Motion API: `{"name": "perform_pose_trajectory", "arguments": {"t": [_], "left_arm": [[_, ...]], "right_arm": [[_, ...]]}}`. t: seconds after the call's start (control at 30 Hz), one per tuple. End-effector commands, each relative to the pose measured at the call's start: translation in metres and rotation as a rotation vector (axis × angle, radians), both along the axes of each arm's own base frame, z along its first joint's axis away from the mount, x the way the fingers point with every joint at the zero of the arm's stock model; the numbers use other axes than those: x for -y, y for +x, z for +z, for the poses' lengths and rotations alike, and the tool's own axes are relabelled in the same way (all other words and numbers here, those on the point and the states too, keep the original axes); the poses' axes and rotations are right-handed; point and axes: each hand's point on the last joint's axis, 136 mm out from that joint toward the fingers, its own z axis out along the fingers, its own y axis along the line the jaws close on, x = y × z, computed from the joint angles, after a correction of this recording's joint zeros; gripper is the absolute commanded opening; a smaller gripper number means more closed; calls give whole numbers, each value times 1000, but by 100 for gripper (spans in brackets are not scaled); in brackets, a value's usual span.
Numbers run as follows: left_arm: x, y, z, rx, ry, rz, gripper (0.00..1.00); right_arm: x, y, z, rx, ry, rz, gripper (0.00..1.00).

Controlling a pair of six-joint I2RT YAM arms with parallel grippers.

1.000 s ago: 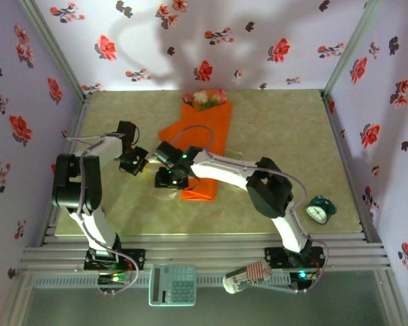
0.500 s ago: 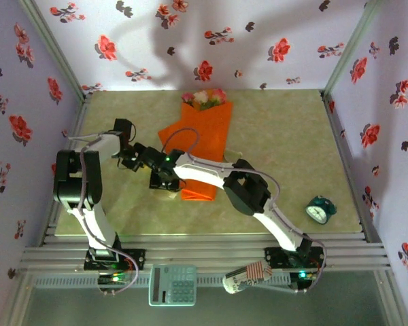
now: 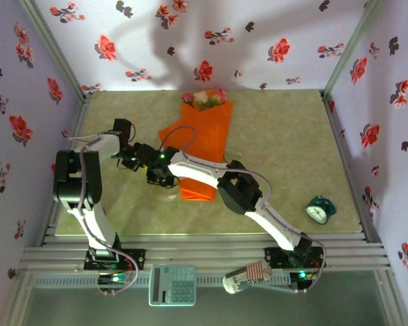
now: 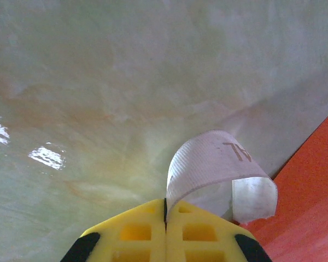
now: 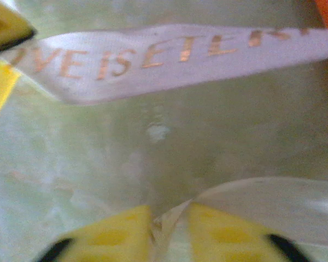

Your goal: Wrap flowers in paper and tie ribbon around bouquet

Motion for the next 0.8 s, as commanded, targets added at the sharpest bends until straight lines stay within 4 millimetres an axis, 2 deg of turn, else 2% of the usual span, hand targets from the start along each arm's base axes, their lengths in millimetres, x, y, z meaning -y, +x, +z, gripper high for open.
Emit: {"name": "perform_pose_trajectory", "arguments": {"t": [0.0, 0.07, 0.13, 0.2, 0.27, 0.3, 0.33, 0.4, 0.47, 0.63, 0.67, 0.77], "left_arm": [[-1, 7, 14, 38, -15, -4, 0], [-1, 7, 15, 38, -15, -7, 0], [-1, 7, 15, 41, -14, -9, 0], [-1, 7, 16, 44, -15, -10, 0], [-1, 7, 16, 44, -13, -9, 0], [-1, 6, 16, 45, -13, -8, 0], [-2, 6, 17, 48, -11, -5, 0], [-3, 6, 21, 54, -3, 3, 0], [-6, 4, 26, 57, 11, 16, 0], [-24, -12, 49, 72, 94, 87, 0], [-30, -18, 54, 70, 123, 105, 0], [-49, -38, 64, 53, 211, 173, 0]], "right_arm": [[26, -5, -27, -33, -128, -19, 3], [23, 3, -2, 43, -114, 12, 0], [23, 16, 42, 168, -95, 51, 0], [41, 28, 92, 276, -102, 39, 0], [77, 35, 141, 367, -109, 4, 0], [97, 37, 157, 404, -118, -23, 0], [123, 38, 181, 452, -110, -65, 0], [176, 37, 211, 521, -111, -143, 0], [241, 40, 232, 556, -139, -248, 0], [393, 49, 255, 578, -290, -504, 0], [419, 51, 258, 582, -315, -553, 0], [480, 50, 257, 558, -398, -679, 0]]}}
